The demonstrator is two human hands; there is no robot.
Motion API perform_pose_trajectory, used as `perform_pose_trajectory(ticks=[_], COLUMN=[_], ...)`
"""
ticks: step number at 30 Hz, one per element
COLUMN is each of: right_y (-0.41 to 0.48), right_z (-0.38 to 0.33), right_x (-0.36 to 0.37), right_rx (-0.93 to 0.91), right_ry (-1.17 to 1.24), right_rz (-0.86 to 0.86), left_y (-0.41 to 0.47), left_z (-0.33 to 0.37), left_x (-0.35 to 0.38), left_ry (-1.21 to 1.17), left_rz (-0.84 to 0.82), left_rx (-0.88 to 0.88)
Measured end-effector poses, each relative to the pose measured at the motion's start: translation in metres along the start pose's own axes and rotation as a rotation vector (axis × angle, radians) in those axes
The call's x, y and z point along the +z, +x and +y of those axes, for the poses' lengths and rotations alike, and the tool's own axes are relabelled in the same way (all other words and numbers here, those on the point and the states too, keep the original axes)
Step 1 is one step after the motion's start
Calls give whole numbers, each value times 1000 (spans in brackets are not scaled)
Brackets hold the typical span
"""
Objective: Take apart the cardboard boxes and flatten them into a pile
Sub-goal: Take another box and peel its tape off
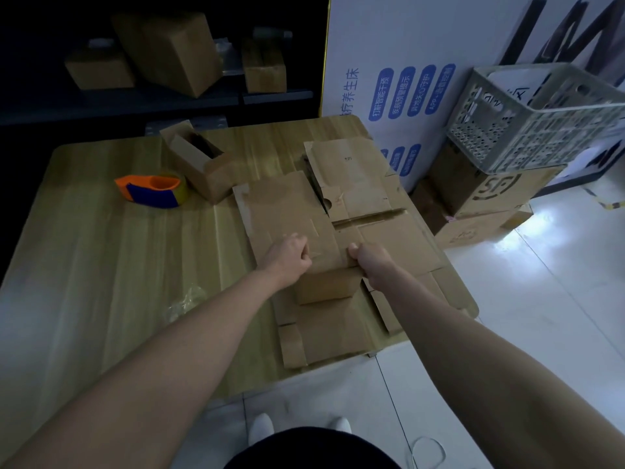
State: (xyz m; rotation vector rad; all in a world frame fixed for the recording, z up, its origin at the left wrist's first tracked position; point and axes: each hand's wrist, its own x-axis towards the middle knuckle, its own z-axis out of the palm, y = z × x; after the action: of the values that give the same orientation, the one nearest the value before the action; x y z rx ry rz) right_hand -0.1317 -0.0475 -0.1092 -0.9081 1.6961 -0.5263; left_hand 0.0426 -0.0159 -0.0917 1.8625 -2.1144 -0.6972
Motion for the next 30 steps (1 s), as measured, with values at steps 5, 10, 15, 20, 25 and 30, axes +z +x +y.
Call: perform_pose_trajectory(ticks=[5, 10, 15, 20, 25, 30], right_y=[-2, -3, 1, 2, 0, -19], right_z=[-3, 1, 2, -11, -8, -40], right_x=[-3, -4, -12, -25, -34, -15], right_rx=[-32, -30, 22, 46, -10, -412], right_ry=[-64, -49, 17, 64, -312, -320], right_rz=[-16, -22, 50, 82, 91, -6], left_y=[2, 6, 10, 13, 14, 11], left_z=[-1, 5, 3, 13, 17, 27], left_x=[-1, 7, 1, -19, -46, -38], left_ry=[-300, -133, -826, -1883, -1861, -1793], left_rz=[-139, -40, 122, 133, 68, 58], left_rx=[-85, -71, -349, -545, -557, -595])
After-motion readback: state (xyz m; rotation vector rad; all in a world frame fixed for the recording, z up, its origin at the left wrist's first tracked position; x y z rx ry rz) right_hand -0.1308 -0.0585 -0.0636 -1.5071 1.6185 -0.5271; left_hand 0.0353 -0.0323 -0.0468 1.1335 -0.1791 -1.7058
